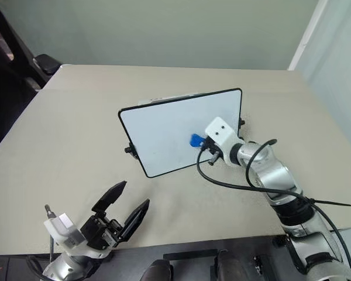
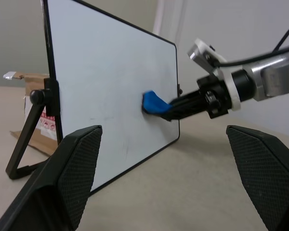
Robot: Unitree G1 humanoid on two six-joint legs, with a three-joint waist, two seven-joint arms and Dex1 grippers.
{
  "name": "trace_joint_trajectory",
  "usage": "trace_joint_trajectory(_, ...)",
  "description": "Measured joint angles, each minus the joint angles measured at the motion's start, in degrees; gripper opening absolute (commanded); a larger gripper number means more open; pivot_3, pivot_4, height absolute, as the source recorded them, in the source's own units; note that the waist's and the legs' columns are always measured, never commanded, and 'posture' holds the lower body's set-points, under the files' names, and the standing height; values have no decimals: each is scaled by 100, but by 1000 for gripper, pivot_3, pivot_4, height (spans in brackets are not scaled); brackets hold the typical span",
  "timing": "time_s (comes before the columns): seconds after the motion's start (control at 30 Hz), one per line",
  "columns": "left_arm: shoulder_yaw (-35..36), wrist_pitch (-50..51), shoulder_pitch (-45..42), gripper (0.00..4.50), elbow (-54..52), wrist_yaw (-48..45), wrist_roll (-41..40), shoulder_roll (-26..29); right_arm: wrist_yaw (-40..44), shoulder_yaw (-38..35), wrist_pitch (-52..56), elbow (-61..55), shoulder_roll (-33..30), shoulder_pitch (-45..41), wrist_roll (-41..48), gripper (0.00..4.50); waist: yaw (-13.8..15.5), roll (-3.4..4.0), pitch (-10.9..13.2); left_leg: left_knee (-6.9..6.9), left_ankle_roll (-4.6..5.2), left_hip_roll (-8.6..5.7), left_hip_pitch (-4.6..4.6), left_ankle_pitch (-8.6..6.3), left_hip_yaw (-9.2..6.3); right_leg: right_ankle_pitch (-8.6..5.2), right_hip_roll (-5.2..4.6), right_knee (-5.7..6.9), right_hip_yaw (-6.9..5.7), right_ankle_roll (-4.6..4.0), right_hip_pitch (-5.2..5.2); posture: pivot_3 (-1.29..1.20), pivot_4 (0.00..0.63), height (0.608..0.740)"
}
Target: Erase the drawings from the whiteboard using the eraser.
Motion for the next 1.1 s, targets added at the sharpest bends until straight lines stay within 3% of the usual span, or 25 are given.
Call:
trace_joint_trajectory(0.37, -3, 0, 31, 4500, -1, -67, 0, 0, -40, -151, 162, 1, -273, 301, -117, 310, -7, 0, 0, -4, 1, 0, -2, -1, 0, -1, 2, 0, 0, 2, -4, 0, 150, 740)
trace_joint_trajectory(0.93, -70, -2, 122, 4500, -49, -78, 14, -12, -33, -108, 300, -401, 372, -278, -100, 310, -49, 2, 1, -7, 2, 0, 1, -1, -2, 0, 3, 1, 0, 4, -11, 0, 150, 740)
trace_joint_trajectory(1.1, -139, -3, 109, 4500, -53, -76, 24, -27, -39, -184, 314, -544, 380, -98, -96, 310, -36, 1, 1, -5, 1, 0, -2, -1, -2, 0, 2, 0, 0, 3, -8, 0, 150, 740)
